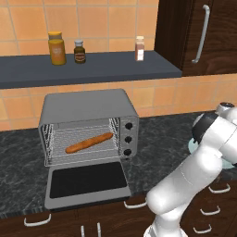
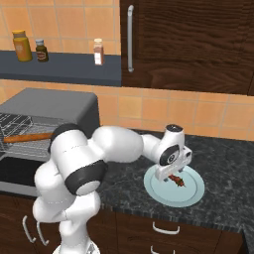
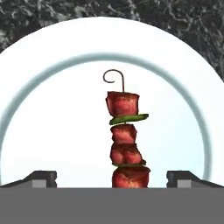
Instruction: Pick up the kebab skewer and baguette bread, and place them inside the toaster oven. Close the toaster oven door and start by setting the timer.
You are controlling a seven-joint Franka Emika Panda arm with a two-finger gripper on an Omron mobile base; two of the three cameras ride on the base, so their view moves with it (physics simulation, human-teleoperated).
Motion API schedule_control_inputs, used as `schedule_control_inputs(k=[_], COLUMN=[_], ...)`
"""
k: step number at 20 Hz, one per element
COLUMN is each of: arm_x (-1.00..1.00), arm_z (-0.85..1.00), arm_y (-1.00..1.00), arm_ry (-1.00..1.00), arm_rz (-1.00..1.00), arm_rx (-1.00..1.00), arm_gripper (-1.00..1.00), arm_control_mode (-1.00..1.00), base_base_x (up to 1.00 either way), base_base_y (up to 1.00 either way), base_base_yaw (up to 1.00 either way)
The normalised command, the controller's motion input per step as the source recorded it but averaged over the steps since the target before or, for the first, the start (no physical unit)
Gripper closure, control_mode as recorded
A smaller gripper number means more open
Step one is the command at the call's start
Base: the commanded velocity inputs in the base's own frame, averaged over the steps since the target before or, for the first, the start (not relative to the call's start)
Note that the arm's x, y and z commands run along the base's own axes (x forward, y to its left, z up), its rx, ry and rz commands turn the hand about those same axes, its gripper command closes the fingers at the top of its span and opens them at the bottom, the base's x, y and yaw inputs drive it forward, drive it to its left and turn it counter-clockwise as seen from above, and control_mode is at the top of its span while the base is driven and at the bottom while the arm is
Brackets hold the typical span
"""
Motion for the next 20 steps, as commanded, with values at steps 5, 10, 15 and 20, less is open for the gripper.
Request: schedule_control_inputs(k=[5,10,15,20], arm_x=[0.0,0.0,0.0,0.0], arm_z=[-0.29,-0.34,-0.04,0.0], arm_y=[-0.15,-0.02,-0.01,0.0], arm_ry=[0.05,0.0,0.0,0.0], arm_rz=[0.04,0.01,0.01,0.0], arm_rx=[0.0,0.02,0.01,0.0], arm_gripper=[-1.0,-1.0,-1.0,1.0], arm_control_mode=[-1.0,-1.0,-1.0,-1.0], base_base_x=[0.0,0.0,0.0,0.0], base_base_y=[0.0,0.0,0.0,0.0], base_base_yaw=[0.0,0.0,0.0,0.0])
